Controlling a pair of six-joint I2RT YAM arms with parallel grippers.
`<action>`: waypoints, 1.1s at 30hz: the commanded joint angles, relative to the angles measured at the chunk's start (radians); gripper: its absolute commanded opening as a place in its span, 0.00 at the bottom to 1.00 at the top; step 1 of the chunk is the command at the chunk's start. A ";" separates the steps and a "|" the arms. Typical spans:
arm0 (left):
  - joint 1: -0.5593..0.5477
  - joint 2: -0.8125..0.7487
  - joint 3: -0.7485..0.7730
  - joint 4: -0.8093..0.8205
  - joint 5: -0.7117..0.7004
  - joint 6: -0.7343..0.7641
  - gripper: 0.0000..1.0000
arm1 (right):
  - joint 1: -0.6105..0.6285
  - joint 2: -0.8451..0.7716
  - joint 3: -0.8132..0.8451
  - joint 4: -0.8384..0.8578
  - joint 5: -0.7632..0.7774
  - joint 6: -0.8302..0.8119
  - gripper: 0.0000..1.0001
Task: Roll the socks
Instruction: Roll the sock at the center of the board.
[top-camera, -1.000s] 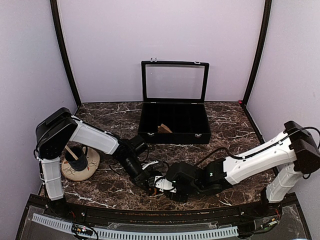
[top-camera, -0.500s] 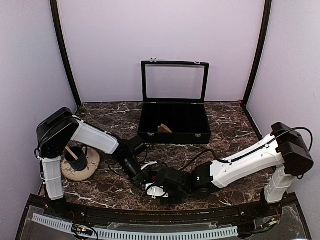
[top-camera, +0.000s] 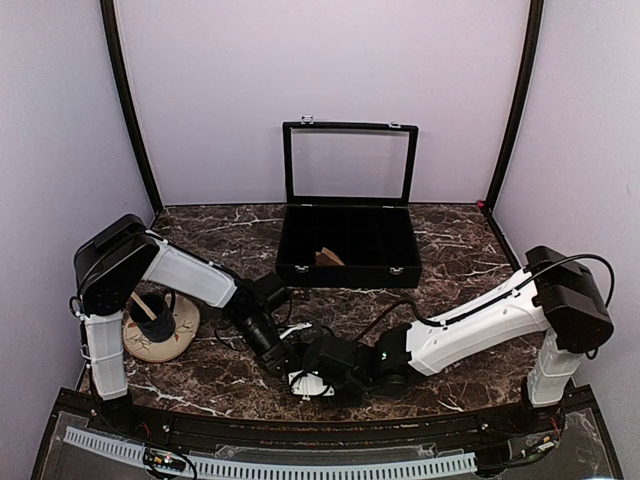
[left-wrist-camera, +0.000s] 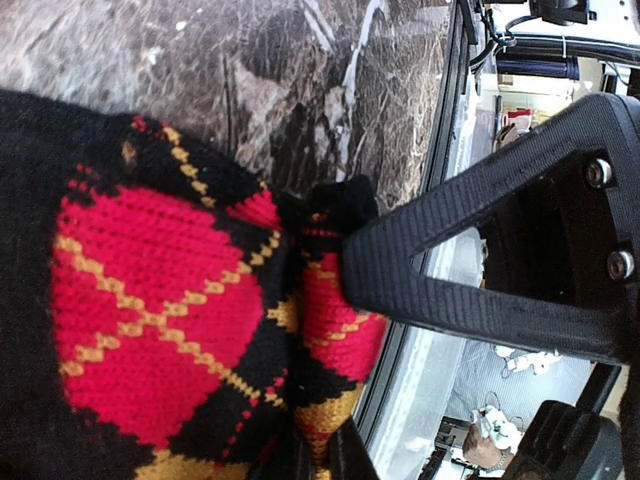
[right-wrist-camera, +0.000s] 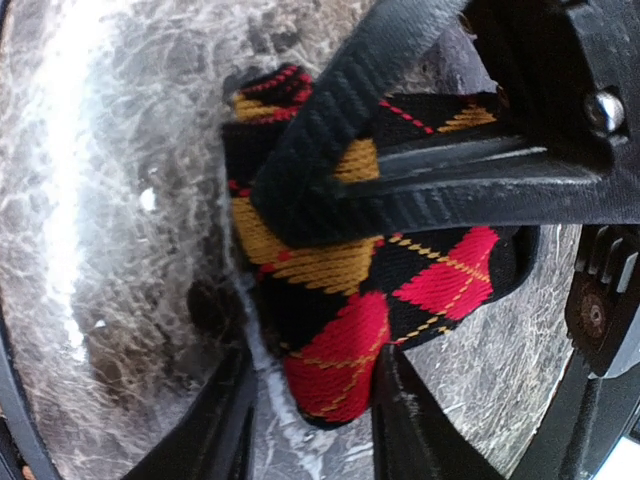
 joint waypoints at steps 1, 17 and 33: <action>0.013 0.010 -0.020 -0.049 0.020 0.029 0.00 | -0.030 0.030 0.041 -0.036 -0.056 -0.019 0.32; 0.057 -0.048 -0.039 -0.019 -0.014 0.005 0.09 | -0.084 0.101 0.107 -0.156 -0.216 0.016 0.06; 0.097 -0.448 -0.283 0.288 -0.320 -0.300 0.41 | -0.158 0.127 0.207 -0.288 -0.455 0.186 0.03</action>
